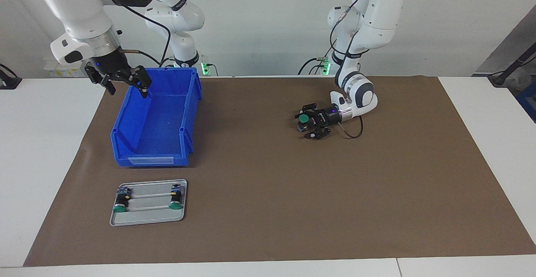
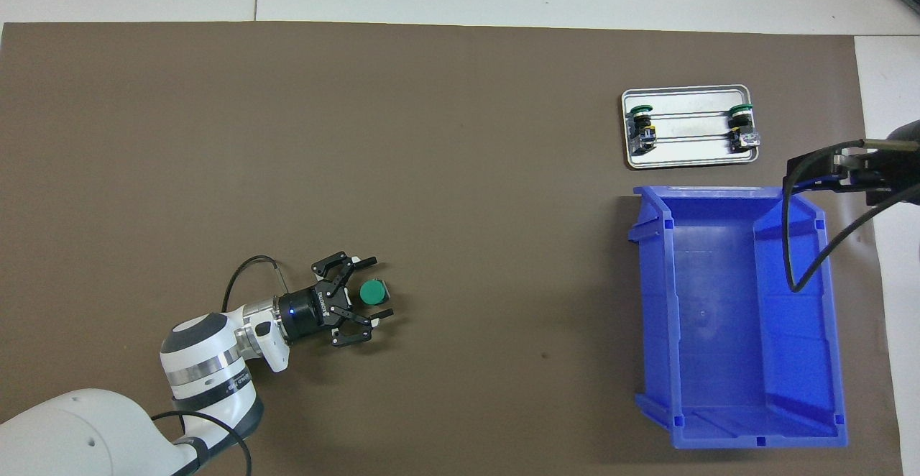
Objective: Place and press button with both arms
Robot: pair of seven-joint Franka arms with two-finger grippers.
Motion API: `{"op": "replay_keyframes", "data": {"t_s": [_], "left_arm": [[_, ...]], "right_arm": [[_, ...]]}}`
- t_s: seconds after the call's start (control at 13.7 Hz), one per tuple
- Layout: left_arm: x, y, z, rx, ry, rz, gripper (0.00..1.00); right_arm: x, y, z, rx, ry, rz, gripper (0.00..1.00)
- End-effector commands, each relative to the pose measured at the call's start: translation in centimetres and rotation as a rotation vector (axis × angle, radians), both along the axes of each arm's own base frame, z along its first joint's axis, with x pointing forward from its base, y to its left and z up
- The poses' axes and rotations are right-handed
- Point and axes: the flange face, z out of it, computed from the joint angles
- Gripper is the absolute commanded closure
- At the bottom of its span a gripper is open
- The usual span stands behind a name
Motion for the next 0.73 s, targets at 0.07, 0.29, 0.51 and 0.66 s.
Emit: {"op": "replay_keyframes", "data": {"t_s": [0.07,0.29,0.51,0.66], "left_arm": [[-1.3,1.2,1.1,0.015,-0.078,0.010,0.01],[-1.7,2.2,1.8,0.007,-0.082,0.030,0.01],[-1.5,3.8,2.1,0.016,-0.088,0.027,0.02],[-1.4,6.1,2.0,0.031,-0.090,0.020,0.02]], "right_arm": [[-0.7,-0.3,0.1,0.005,-0.004,0.015,0.00],[-0.7,-0.3,0.1,0.005,-0.004,0.015,0.00],[-0.7,-0.3,0.1,0.005,-0.004,0.015,0.00],[-0.7,-0.3,0.1,0.005,-0.004,0.015,0.00]]}}
